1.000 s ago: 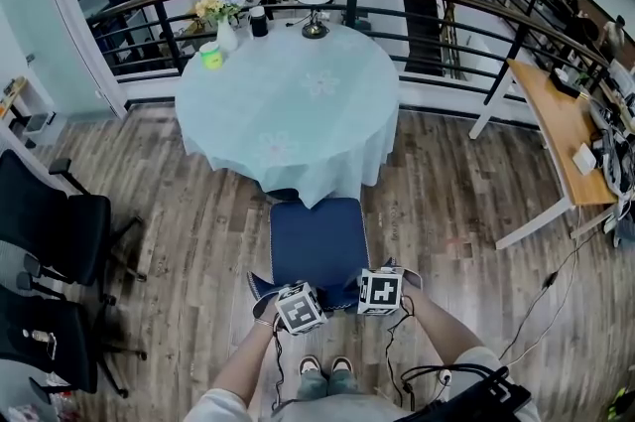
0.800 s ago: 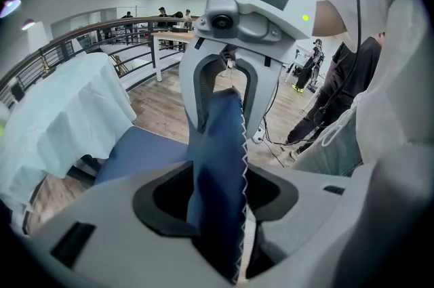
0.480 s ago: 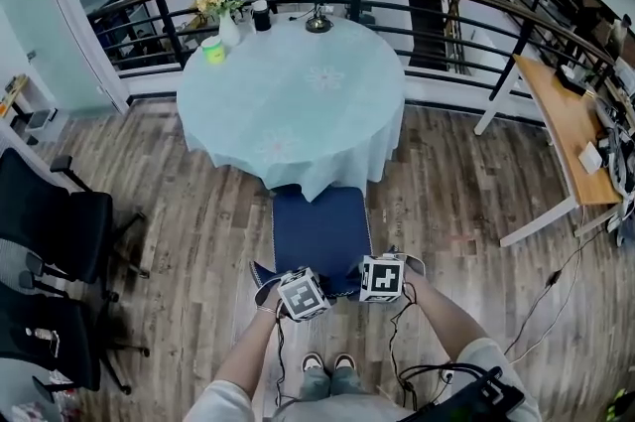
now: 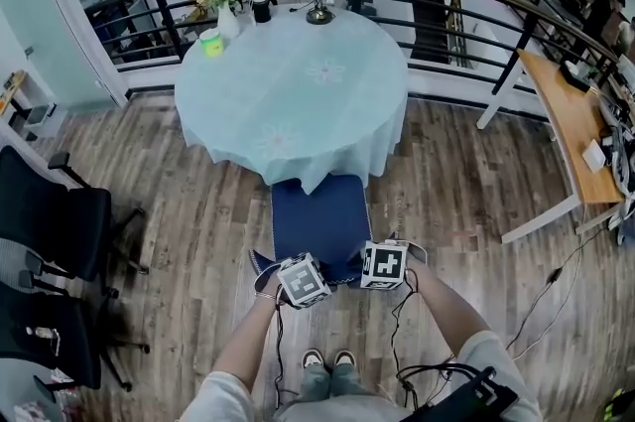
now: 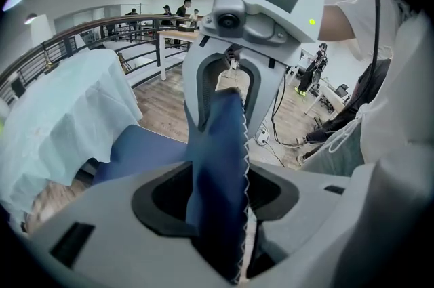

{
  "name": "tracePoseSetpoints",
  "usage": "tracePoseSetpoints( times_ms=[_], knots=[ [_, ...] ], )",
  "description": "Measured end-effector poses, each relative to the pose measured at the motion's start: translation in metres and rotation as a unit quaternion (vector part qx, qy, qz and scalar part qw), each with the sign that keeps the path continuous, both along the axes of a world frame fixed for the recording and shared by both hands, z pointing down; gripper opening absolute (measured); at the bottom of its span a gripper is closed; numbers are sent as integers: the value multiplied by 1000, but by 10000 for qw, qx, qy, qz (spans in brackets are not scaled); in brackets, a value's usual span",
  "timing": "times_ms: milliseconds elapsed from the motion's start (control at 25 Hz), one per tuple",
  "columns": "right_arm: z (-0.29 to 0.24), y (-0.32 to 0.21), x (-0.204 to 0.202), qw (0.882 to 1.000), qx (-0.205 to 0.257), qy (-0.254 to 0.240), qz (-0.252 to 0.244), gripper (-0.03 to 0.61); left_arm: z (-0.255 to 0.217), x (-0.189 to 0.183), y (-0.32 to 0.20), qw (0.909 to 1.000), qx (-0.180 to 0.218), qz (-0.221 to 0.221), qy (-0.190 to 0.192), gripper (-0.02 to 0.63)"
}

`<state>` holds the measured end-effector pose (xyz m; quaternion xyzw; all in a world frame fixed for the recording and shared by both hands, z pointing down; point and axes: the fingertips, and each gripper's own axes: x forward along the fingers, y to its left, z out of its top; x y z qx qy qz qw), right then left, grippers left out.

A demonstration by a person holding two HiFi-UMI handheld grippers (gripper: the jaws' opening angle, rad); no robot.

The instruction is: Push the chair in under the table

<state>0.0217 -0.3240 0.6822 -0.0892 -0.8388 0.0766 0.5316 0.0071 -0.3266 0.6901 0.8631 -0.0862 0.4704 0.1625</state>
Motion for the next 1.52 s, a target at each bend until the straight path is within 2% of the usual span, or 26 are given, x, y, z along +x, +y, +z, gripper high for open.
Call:
tracePoseSetpoints(
  times_ms=[680,920,1120,1360,1520],
  knots=[
    [-3,-55,-6,9998,168,37,128,212,-7,-9,-54,9999,40,-48,-107,216],
    [1,-76,-8,9990,164,-60,408,212,-4,-12,-73,9998,135,-94,-107,216],
    [2,-87,-8,9982,108,-103,580,212,-3,-11,-84,9999,61,-78,-39,216],
    [2,-102,-10,9987,293,140,384,212,-7,-14,-99,9998,129,-120,-103,221],
    [3,-106,-6,9989,207,208,379,216,-2,-10,-104,9998,-98,-160,17,239]
  ],
)
